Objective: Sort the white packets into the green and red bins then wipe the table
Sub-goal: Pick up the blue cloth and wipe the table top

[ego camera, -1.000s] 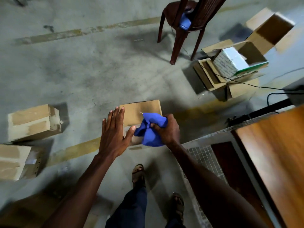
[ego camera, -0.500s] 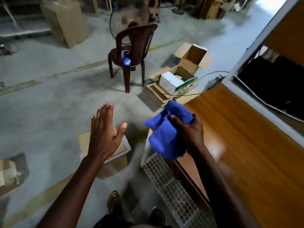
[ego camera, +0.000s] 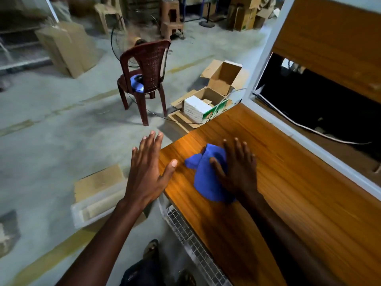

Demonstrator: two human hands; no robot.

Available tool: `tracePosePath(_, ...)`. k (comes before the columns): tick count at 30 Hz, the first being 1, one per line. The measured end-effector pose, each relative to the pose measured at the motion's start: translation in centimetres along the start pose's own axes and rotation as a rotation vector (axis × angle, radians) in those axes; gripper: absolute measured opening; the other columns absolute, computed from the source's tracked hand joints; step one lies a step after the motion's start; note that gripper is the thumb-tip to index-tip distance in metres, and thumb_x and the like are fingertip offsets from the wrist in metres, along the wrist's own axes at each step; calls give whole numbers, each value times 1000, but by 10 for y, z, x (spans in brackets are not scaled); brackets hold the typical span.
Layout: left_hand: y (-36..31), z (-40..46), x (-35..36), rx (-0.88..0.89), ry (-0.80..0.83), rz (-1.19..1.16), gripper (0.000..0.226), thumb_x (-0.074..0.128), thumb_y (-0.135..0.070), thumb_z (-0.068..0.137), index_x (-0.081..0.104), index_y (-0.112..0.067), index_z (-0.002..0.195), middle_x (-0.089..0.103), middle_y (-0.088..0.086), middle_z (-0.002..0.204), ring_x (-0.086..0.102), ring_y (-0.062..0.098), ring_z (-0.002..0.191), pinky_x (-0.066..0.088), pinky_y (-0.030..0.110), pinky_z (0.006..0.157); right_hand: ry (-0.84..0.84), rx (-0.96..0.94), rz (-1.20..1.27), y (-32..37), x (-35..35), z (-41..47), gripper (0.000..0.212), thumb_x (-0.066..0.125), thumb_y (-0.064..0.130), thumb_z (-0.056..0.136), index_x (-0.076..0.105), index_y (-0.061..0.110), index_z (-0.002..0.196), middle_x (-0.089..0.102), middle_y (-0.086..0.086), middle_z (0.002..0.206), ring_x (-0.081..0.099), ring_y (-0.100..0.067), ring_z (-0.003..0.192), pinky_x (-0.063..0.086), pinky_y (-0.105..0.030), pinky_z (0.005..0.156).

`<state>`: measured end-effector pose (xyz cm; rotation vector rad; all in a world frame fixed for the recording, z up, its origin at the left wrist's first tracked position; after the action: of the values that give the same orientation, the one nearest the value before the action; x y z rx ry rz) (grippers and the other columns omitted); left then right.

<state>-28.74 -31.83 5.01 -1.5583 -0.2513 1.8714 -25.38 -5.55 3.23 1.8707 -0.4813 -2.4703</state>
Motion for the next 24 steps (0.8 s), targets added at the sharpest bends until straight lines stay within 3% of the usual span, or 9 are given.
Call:
tracePosePath(4, -7, 27, 16, 6, 65, 31, 77, 24, -69, 93, 3, -34, 158, 1, -4, 168, -2, 17, 154, 2, 48, 124, 215, -270, -30, 7, 48, 9, 72, 31, 73, 93, 41, 33, 152, 32, -14, 162, 31, -42, 147, 30, -66, 111)
tracePosePath(8, 5, 49, 50, -9, 166, 118, 75, 19, -69, 92, 2, -36, 158, 2, -3, 168, 0, 20, 155, 2, 48, 124, 328, -396, -47, 24, 82, 32, 72, 27, 74, 93, 35, 36, 154, 25, -5, 166, 20, -35, 153, 20, -63, 118)
tracePosePath(12, 24, 46, 87, -56, 255, 133, 77, 10, -73, 93, 4, -35, 159, 11, 0, 167, 10, 23, 154, 9, 52, 124, 326, -211, -23, -14, 88, 107, 73, 25, 75, 90, 30, 40, 154, 19, -1, 167, 13, -28, 155, 9, -57, 123)
tracePosePath(15, 29, 40, 105, -54, 295, 254, 76, 7, -75, 94, -5, -36, 157, 7, -2, 167, 8, 24, 154, 6, 51, 124, 297, -25, -115, -81, 87, 172, 71, 22, 74, 94, 28, 38, 155, 24, -5, 165, 22, -32, 151, 17, -59, 119)
tracePosePath(19, 26, 40, 106, -37, 268, 322, 72, 17, -67, 98, 13, -29, 159, 18, 1, 165, 16, 27, 153, 12, 54, 122, 259, 123, -179, -151, 71, 219, 87, 5, 81, 87, 36, 30, 151, 37, -13, 158, 36, -37, 142, 32, -57, 112)
tracePosePath(21, 27, 39, 107, -33, 269, 344, 69, 19, -63, 100, 17, -26, 159, 18, 2, 165, 15, 27, 153, 12, 54, 122, 271, 126, -175, -147, 69, 221, 93, 3, 84, 84, 37, 29, 151, 36, -12, 159, 35, -36, 142, 32, -57, 111)
tracePosePath(24, 29, 39, 109, -36, 269, 371, 65, 22, -56, 102, 22, -23, 158, 19, 2, 165, 16, 26, 153, 12, 54, 122, 288, 4, -135, -96, 74, 167, 92, 15, 83, 84, 33, 27, 155, 29, -11, 163, 28, -36, 148, 24, -60, 115)
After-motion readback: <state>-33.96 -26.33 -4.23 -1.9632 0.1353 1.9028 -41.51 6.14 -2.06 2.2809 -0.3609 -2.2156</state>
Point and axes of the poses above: each hand's wrist, its own z-axis towards the middle knuckle, its own x-axis out of the palm, y = z × x, the point moved 3 cm from there along z, towards the middle knuckle
